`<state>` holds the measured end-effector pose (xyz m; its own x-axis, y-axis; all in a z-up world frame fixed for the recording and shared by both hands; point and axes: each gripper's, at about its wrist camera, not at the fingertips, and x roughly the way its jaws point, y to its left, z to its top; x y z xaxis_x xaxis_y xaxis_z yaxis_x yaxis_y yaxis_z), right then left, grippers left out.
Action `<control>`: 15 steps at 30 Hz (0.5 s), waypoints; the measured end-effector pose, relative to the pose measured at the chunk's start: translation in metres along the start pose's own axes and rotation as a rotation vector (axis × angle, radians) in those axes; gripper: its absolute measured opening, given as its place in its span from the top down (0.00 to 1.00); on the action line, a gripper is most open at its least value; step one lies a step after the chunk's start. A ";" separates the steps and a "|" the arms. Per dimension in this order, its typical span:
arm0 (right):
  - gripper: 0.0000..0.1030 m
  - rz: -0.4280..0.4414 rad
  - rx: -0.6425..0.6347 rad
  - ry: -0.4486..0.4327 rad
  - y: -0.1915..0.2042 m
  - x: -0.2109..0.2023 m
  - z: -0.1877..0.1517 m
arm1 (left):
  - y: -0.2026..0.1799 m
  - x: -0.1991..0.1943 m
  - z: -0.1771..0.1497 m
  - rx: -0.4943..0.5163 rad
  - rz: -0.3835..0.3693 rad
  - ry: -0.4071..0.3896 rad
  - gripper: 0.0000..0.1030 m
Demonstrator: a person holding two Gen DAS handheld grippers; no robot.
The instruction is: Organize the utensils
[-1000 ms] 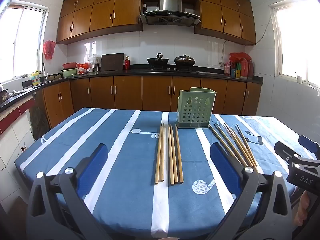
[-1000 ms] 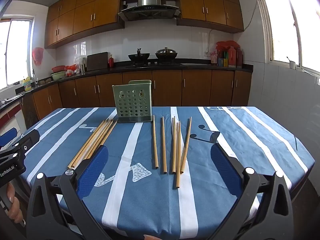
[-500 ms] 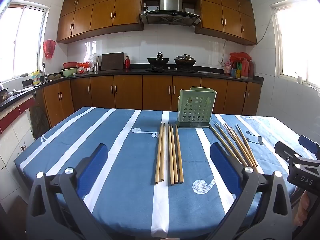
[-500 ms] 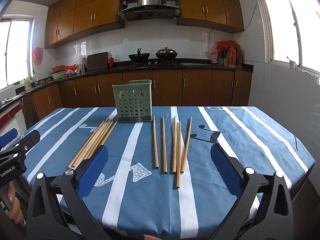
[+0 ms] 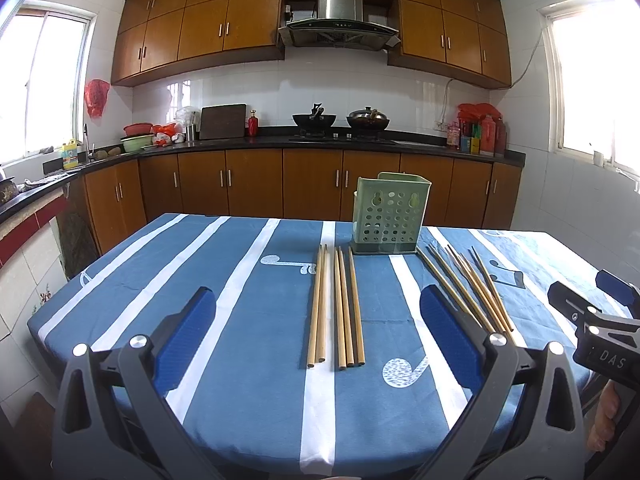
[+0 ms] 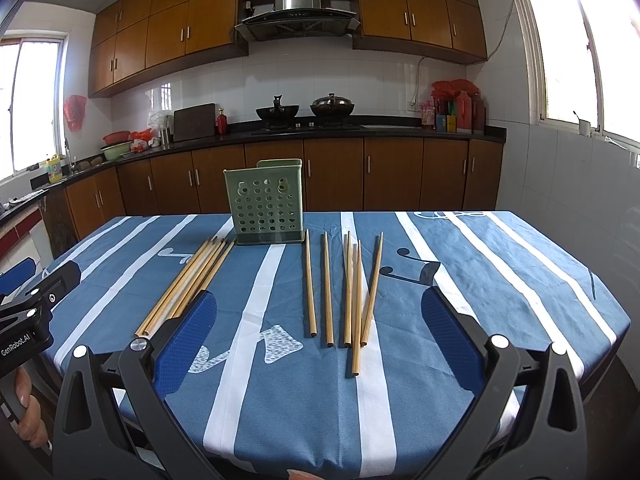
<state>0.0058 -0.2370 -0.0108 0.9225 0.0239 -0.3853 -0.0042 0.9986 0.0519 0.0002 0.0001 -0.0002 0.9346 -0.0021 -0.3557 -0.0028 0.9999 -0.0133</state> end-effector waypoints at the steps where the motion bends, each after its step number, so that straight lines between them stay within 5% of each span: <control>1: 0.02 0.000 0.000 0.000 0.000 0.000 0.000 | 0.000 0.000 0.000 0.000 0.000 0.000 0.04; 15: 0.02 0.000 0.002 0.001 0.000 0.002 -0.001 | 0.000 0.000 0.000 -0.001 0.000 0.001 0.04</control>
<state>0.0068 -0.2369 -0.0123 0.9220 0.0244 -0.3864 -0.0040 0.9986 0.0536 0.0001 0.0003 -0.0004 0.9342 -0.0022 -0.3568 -0.0030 0.9999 -0.0142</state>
